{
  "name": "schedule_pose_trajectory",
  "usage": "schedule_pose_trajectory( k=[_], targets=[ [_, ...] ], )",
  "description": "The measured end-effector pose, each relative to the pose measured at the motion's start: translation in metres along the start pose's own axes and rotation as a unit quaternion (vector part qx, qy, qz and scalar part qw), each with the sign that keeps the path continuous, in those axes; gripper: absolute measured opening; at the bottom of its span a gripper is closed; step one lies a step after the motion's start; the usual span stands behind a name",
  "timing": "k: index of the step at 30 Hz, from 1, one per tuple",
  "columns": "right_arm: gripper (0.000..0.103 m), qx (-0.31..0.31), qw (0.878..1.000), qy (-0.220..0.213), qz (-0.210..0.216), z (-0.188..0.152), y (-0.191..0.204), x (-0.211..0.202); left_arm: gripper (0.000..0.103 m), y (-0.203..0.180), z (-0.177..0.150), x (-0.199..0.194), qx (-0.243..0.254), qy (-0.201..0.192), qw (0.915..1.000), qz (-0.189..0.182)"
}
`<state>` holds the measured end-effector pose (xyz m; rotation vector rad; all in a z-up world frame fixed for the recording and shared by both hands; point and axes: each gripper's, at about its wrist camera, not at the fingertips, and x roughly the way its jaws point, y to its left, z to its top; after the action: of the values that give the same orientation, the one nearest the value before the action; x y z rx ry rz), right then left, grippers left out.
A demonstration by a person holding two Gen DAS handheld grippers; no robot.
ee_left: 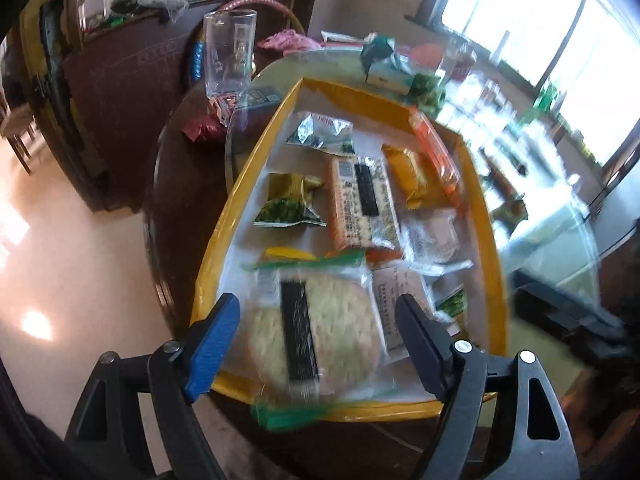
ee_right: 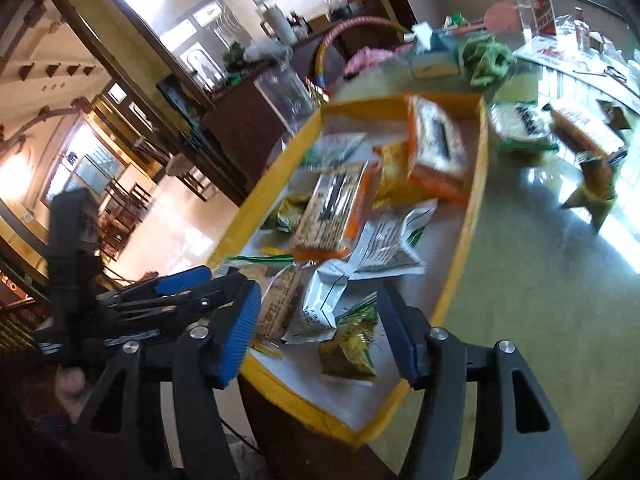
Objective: Organize snacks
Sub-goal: 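Carry both packets over the tray and open both tools to drop them, then withdraw both tools and grasp the green pea snack bag with the right tool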
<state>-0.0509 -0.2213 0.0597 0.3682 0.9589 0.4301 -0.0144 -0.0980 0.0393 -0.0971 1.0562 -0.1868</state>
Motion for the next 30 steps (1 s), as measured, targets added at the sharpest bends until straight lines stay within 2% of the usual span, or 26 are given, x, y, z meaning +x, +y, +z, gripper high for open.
schedule_pose_trajectory(
  k=[3,5,8,11,14,18,20,22,25,30],
  targets=[
    [0.066,0.004,1.000,-0.020,-0.008,0.002,-0.012,-0.024,0.082,-0.008,-0.003,-0.015,0.003,-0.031,0.9995,-0.007],
    [0.074,0.007,0.999,-0.038,-0.020,0.002,-0.027,-0.046,0.082,-0.017,-0.004,-0.016,0.008,-0.024,0.9997,0.002],
    [0.077,0.032,0.997,-0.052,-0.037,0.006,-0.056,-0.070,0.082,-0.036,-0.006,-0.031,0.015,-0.057,0.9977,-0.034],
    [0.077,0.060,0.995,-0.054,-0.058,0.013,-0.090,-0.090,0.082,-0.066,-0.002,-0.034,0.049,-0.038,0.9959,-0.066],
    [0.077,0.058,0.994,-0.049,-0.080,0.026,-0.121,-0.098,0.082,-0.089,-0.002,-0.034,0.055,-0.037,0.9942,-0.085],
    [0.077,0.059,0.992,-0.021,-0.112,0.055,-0.162,-0.082,0.082,-0.108,-0.005,-0.029,0.070,-0.027,0.9934,-0.087],
    [0.077,0.077,0.992,-0.003,-0.098,0.071,-0.181,-0.069,0.082,-0.113,-0.006,-0.027,0.077,-0.025,0.9928,-0.088],
    [0.077,0.062,0.991,0.002,-0.119,0.088,-0.193,-0.053,0.082,-0.115,-0.007,-0.025,0.076,-0.023,0.9929,-0.089],
    [0.076,0.031,0.993,0.028,-0.115,0.099,-0.203,-0.032,0.082,-0.114,-0.007,-0.023,0.072,-0.017,0.9929,-0.093],
    [0.062,0.019,0.990,0.075,-0.114,0.100,-0.223,-0.004,0.082,-0.114,-0.005,-0.020,0.074,-0.013,0.9925,-0.097]
  ],
)
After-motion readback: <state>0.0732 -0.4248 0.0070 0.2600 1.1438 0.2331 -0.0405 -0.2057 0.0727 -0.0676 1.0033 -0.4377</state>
